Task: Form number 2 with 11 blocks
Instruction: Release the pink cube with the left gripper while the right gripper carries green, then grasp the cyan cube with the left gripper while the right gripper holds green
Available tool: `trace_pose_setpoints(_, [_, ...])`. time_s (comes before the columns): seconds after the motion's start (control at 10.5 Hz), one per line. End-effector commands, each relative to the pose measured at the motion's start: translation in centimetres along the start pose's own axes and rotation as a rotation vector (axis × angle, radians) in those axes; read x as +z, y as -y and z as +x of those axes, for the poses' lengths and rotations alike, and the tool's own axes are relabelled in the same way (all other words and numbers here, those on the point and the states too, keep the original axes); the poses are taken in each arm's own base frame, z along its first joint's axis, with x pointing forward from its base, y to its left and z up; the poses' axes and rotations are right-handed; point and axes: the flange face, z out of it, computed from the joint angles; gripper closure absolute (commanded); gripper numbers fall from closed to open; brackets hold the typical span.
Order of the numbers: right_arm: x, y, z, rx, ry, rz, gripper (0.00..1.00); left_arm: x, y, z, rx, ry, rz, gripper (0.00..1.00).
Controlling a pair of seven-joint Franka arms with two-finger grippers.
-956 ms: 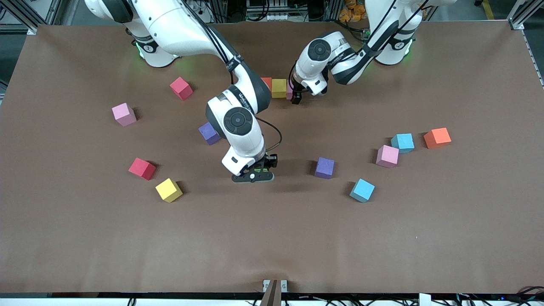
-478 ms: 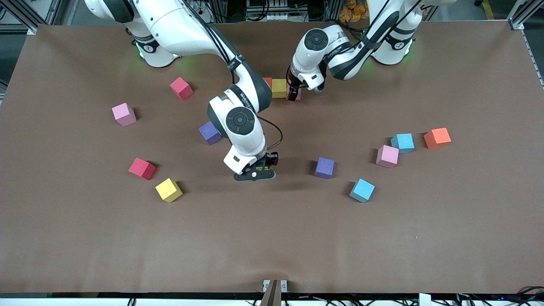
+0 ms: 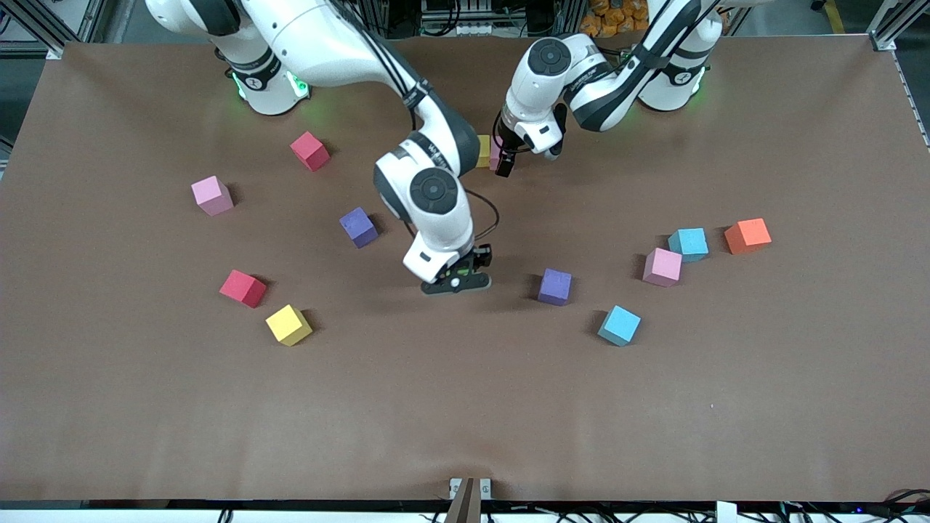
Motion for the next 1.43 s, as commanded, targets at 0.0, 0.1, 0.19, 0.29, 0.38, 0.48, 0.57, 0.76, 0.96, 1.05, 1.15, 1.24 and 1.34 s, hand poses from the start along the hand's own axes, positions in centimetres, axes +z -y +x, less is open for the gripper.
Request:
trace_pose_setpoints(0.0, [0.8, 1.1, -2.3, 0.058, 0.025, -0.012, 1.0, -3.5, -3.5, 1.3, 0.074, -0.064, -0.015, 0.0])
trace_pose_setpoints(0.1, [1.0, 1.7, -3.6, 0.056, 0.029, -0.016, 1.0, -5.2, -6.8, 3.5, 0.114, -0.078, -0.002, 0.0])
trace_pose_setpoints(0.19, [0.8, 2.0, -5.0, 0.043, 0.023, -0.008, 1.0, -7.1, -9.7, 5.6, 0.177, -0.062, 0.02, 0.0])
trace_pose_setpoints(0.29, [0.6, 1.2, -6.0, 0.046, 0.001, 0.009, 1.0, -8.8, -12.6, 8.4, 0.26, -0.04, 0.041, 0.0])
trace_pose_setpoints(0.38, [0.6, 1.6, -7.5, 0.032, -0.009, 0.023, 1.0, -10.2, -15.2, 11.6, 0.312, -0.038, 0.047, 0.0])
trace_pose_setpoints(0.48, [1.1, 3.5, -9.7, 0.008, -0.003, 0.022, 1.0, -11.1, -17.3, 14.2, 0.356, -0.032, 0.057, 0.0])
trace_pose_setpoints(0.57, [1.6, 5.2, -11.3, 0.005, -0.008, 0.028, 1.0, -11.8, -19.1, 16.5, 0.428, -0.024, 0.062, 0.0])
trace_pose_setpoints(0.76, [2.8, 6.8, -13.8, -0.023, 0.004, 0.017, 1.0, -10.8, -22.6, 21.5, 0.556, 0.013, 0.071, 0.0])
trace_pose_setpoints(0.96, [4.5, 8.4, -17.4, -0.041, -0.002, 0.015, 1.0, -8.6, -23.1, 21.9, 0.788, -0.039, 0.124, 0.0])
trace_pose_setpoints(1.05, [4.9, 8.6, -18.0, -0.021, 0.0, 0.01, 1.0, -7.3, -23.2, 23.6, 0.913, -0.077, 0.162, 0.0])
trace_pose_setpoints(1.15, [5.4, 9.6, -19.3, -0.001, -0.001, 0.008, 1.0, -6.2, -23.3, 24.7, 1.009, -0.058, 0.186, 0.0])
trace_pose_setpoints(1.24, [5.9, 10.2, -20.2, 0.021, -0.007, 0.009, 1.0, -6.4, -23.5, 25.4, 1.09, -0.053, 0.185, 0.0])
trace_pose_setpoints(1.34, [6.3, 10.2, -20.4, 0.025, -0.004, 0.005, 1.0, -6.6, -24.0, 26.9, 1.139, -0.056, 0.186, 0.0])
